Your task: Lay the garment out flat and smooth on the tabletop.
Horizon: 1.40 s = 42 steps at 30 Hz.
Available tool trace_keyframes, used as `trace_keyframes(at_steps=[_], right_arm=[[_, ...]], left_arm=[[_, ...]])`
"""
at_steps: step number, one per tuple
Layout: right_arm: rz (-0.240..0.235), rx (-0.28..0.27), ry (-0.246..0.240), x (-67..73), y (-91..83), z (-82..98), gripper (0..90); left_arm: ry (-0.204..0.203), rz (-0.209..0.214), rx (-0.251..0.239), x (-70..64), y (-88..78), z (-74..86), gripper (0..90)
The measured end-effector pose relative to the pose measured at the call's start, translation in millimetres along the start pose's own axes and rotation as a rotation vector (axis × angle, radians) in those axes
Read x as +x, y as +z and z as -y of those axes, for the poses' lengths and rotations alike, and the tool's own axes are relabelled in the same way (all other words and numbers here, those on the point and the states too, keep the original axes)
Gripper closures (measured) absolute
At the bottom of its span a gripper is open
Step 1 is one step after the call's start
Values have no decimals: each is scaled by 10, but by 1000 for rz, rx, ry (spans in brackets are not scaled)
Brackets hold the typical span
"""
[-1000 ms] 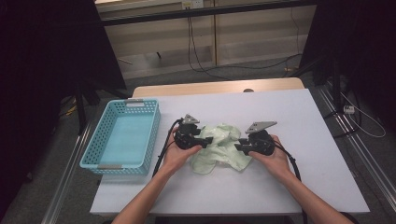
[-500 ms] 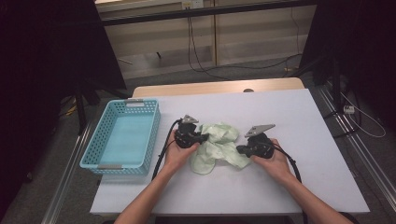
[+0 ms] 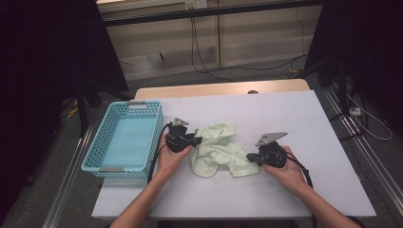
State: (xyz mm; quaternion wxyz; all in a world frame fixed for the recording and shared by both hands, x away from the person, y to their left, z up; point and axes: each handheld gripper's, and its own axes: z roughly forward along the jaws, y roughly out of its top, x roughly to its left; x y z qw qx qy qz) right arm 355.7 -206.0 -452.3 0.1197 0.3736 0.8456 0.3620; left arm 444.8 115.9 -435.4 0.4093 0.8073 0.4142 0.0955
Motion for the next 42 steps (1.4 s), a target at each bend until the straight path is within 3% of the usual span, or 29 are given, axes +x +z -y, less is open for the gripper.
trace_keyframes(at_steps=[3, 7, 11, 15, 16, 20, 22, 23, 26, 29, 32, 40, 42], right_arm=[[4, -8, 10, -23, -7, 13, 900], [10, -17, 17, -38, 5, 9, 900], [25, -26, 20, -55, 1, 3, 899], [30, -31, 29, -83, -14, 8, 899], [27, -31, 28, -87, -12, 11, 900], [31, -22, 24, -89, 16, 18, 900], [30, -19, 26, -87, 21, 17, 899], [30, -17, 26, -88, 19, 16, 900], [28, -23, 30, -94, 16, 17, 899], [25, -23, 31, -97, 19, 16, 900], [22, -27, 33, -98, 15, 12, 899], [0, -46, 33, -109, -61, 8, 899], [-4, -49, 34, -119, -96, 15, 900]], left_arm=[[36, 22, -26, -5, -126, 14, 576], [151, 100, 14, -104, -167, 107, 559], [201, 98, 66, -166, -36, 160, 404], [252, 81, 120, -239, 95, 200, 370], [294, 62, 125, -268, 113, 215, 352], [282, 50, 134, -290, 108, 211, 366], [298, 46, 136, -300, 67, 212, 525], [317, 58, 140, -299, 40, 219, 689], [294, 72, 146, -272, -3, 234, 817], [302, 71, 147, -316, -27, 248, 850], [276, 127, 153, -387, -49, 264, 859], [297, 201, 150, -621, -93, 286, 860], [280, 235, 142, -668, -120, 281, 860]])
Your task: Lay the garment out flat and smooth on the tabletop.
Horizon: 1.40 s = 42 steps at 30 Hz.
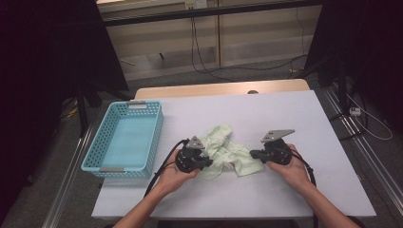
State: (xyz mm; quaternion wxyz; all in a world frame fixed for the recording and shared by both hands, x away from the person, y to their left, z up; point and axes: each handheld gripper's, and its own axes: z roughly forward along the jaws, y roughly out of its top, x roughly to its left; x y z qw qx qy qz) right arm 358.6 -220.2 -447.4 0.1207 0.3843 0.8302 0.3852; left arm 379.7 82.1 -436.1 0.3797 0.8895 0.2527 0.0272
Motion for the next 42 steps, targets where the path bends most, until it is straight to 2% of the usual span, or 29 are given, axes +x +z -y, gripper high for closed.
trace_keyframes(at_steps=[3, 6, 7, 12, 15, 18, 19, 21, 24, 27, 31, 35, 38, 42], right_arm=[[7, 5, 2, -34, -43, 16, 900], [22, 8, 12, -87, -90, 36, 899], [46, 8, 7, -102, -111, 42, 899], [52, 9, 14, -153, -113, 77, 897], [55, 16, 12, -143, -81, 87, 852], [60, -11, -2, -132, -83, 67, 785], [67, -24, -4, -130, -89, 59, 744], [75, -32, -4, -137, -86, 42, 651], [72, -34, 3, -155, -67, 24, 597], [60, -66, 15, -172, -48, -20, 548], [52, -79, 57, -205, 18, -58, 547], [84, -83, 50, -205, 58, -81, 580], [70, -60, 49, -214, 107, -70, 623], [58, -36, 33, -201, 149, -64, 669]], left_arm=[[-9, 30, -15, -67, -11, -27, 860], [12, 37, -8, -144, 29, -65, 860], [11, 43, -12, -153, 42, -74, 860], [21, 56, -1, -218, 129, -81, 846], [14, 64, -6, -191, 126, -67, 795], [-2, 57, -41, -152, 52, -92, 704], [-3, 41, -56, -145, 25, -105, 673], [-10, 33, -74, -116, -25, -135, 630], [-25, 13, -106, -45, -98, -172, 572], [-44, -16, -139, 62, -145, -224, 506], [-69, -57, -148, 248, -87, -307, 440], [-77, -84, -135, 400, 36, -406, 441], [-95, -96, -140, 490, 128, -493, 457], [-107, -107, -122, 545, 294, -618, 472]])
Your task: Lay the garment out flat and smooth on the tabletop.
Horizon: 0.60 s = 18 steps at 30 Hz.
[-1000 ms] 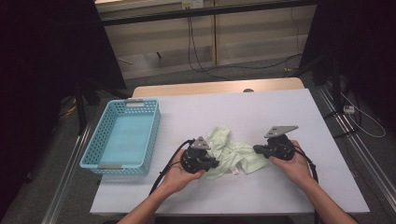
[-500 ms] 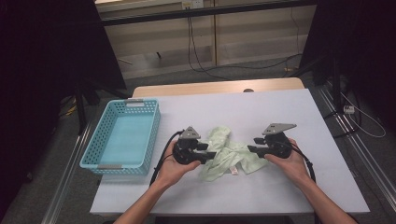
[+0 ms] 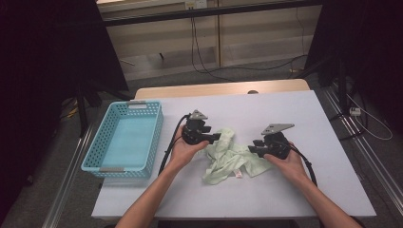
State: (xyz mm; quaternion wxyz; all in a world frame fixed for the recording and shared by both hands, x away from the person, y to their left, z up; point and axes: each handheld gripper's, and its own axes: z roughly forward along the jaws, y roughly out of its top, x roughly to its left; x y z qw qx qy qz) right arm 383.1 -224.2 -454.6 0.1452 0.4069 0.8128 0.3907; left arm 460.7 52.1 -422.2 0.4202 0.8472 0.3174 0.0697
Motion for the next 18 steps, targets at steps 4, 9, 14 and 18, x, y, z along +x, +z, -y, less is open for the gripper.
trace_keyframes(at_steps=[4, 9, 14, 18], right_arm=[[1, 31, -4, 6, 34, 15, 682], [5, 39, 5, 15, 44, 24, 690], [-5, 41, -1, 16, 42, 23, 868], [-8, 50, -19, 50, 39, 12, 900]], left_arm=[[-33, -31, 32, 49, 159, -3, 521], [-77, -37, 106, 112, 296, 100, 552], [-75, -46, 122, 58, 233, 122, 881], [-61, -62, 115, 59, 110, 137, 894]])
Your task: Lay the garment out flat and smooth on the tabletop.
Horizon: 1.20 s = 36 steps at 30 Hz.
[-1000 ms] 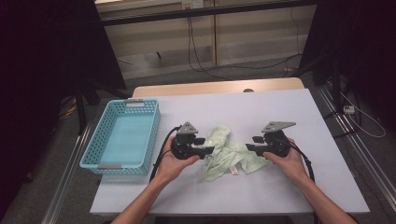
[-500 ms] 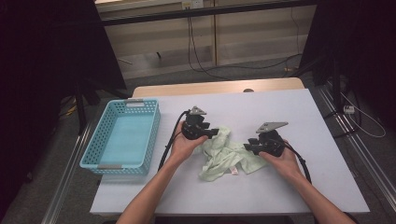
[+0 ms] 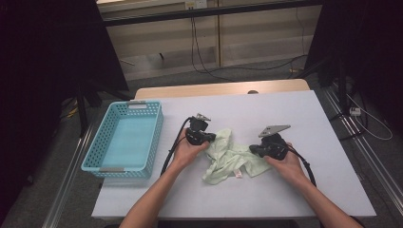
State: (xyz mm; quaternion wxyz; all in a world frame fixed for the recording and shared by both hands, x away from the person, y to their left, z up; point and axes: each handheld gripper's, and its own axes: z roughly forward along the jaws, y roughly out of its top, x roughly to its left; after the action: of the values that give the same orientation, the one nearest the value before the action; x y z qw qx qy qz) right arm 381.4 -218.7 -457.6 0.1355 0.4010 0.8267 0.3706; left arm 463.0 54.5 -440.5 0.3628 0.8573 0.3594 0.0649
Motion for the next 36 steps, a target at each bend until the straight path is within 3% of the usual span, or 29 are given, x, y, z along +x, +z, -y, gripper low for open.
trace_keyframes(at_steps=[6, 13, 18, 20, 24, 28, 32, 36], right_arm=[[15, -12, 13, -36, -63, -4, 900], [38, -45, 48, -118, -165, 5, 900], [39, -46, 53, -119, -174, 7, 900], [37, -39, 53, -125, -158, 14, 900], [45, -29, 49, -117, -137, 17, 900], [52, -37, 38, -105, -142, 10, 900], [53, -33, 44, -109, -136, 11, 900], [57, -33, 40, -112, -108, 6, 900]], left_arm=[[-31, -20, -36, 90, -177, 94, 895], [-42, -30, -62, 59, -383, 259, 894], [-59, -30, -43, 32, -497, 379, 892], [-47, -30, -34, 22, -525, 426, 892], [-73, -27, -11, -8, -571, 556, 891], [-62, -1, -7, -58, -631, 639, 887], [-44, 30, -55, -30, -675, 612, 779], [-30, 20, -105, 20, -614, 472, 679]])
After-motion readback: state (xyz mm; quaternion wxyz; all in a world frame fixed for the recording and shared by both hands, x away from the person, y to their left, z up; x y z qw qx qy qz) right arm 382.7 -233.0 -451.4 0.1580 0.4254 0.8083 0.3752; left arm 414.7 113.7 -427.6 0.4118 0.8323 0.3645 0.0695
